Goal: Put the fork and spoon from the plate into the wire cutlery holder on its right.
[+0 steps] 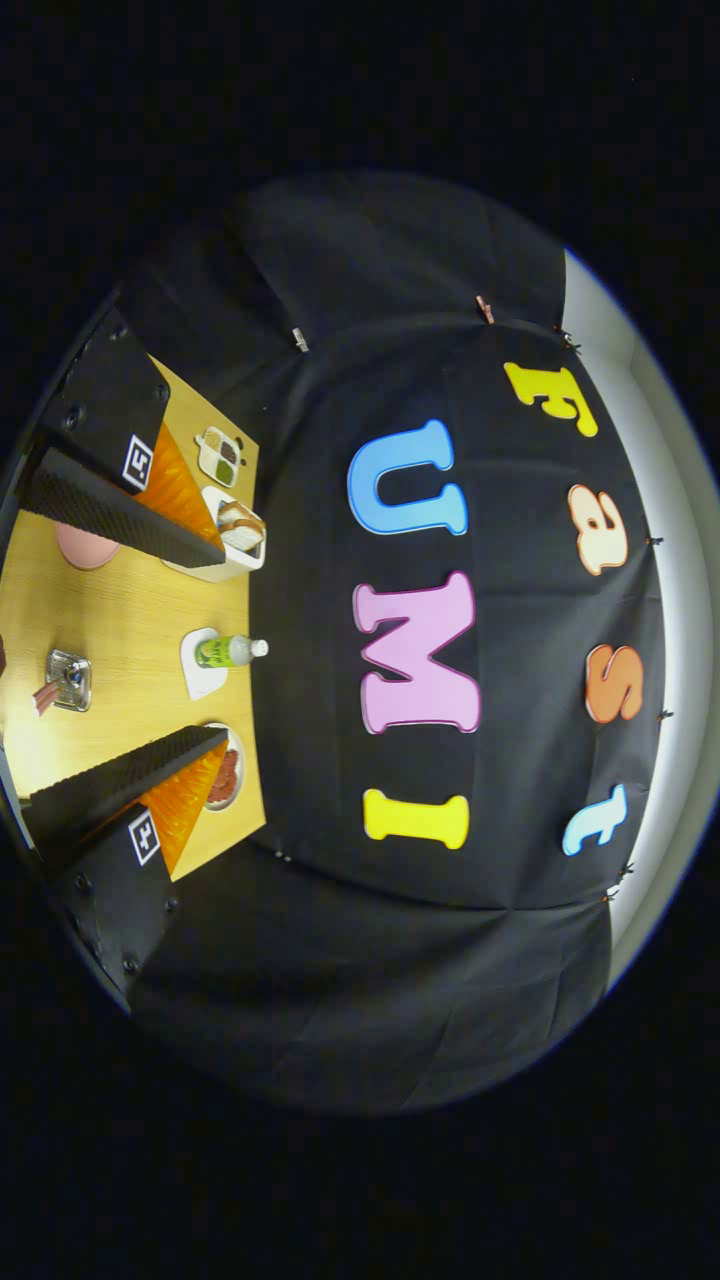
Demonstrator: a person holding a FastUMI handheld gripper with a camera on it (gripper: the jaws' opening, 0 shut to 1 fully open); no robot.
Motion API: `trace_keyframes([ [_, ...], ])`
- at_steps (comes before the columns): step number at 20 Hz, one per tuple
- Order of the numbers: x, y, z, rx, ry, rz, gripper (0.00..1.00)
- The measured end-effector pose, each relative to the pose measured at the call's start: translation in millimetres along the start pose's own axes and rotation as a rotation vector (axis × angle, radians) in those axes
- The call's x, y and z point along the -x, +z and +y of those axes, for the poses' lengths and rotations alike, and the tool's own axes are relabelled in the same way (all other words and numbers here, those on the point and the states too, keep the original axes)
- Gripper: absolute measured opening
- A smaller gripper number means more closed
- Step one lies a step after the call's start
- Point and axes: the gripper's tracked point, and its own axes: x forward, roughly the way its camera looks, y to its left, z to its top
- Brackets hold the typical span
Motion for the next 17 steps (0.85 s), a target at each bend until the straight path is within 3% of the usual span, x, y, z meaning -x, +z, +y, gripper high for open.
trace_keyframes([
  [6,14,38,13,0.058,0.034,-0.165,0.99],
  [13,29,19,20,0.003,0.126,-0.220,0.99],
  [17,30,-13,22,-0.017,0.170,-0.178,0.99],
])
